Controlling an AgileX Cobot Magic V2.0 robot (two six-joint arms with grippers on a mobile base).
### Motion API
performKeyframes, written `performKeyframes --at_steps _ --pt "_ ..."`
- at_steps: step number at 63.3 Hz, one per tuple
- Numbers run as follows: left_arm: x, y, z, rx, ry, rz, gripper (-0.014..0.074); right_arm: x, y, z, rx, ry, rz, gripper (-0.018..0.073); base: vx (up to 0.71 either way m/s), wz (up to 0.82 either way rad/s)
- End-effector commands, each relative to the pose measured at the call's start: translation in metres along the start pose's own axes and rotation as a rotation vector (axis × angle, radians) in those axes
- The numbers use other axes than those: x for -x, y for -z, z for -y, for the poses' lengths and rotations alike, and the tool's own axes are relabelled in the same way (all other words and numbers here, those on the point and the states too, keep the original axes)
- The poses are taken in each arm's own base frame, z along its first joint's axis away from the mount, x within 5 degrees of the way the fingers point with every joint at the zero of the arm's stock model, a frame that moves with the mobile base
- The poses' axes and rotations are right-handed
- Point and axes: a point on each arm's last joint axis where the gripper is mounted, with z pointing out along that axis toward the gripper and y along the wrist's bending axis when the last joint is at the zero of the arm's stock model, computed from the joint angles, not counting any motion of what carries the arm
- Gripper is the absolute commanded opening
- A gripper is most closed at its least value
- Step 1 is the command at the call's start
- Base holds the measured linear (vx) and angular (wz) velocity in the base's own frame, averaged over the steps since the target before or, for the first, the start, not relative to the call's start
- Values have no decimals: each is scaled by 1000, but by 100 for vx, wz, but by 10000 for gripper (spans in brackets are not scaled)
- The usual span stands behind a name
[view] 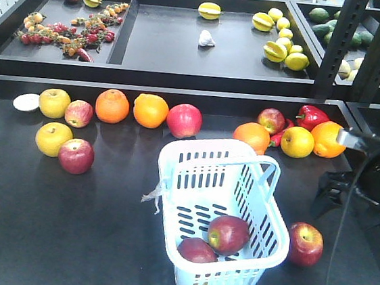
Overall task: Pick three apples into basket with both arms
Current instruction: 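Open the right gripper and raise it away from the basket, then lower the right gripper and grasp the red apple beside the basket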
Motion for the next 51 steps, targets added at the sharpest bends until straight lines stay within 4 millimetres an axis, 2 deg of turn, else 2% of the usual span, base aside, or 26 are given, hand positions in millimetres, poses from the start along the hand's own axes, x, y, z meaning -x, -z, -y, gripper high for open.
performKeyframes --at_steps 1,25,51 --pt "7 0 -1 27 -48 10 -8 9 7 0 -6 -16 87 707 0 0" --pt "8 0 -2 34 -48 14 -8 25 -38 13 25 -66 63 686 0 0" --pt "9 0 -4 58 -48 27 -8 36 -57 17 61 -114 99 668 0 0"
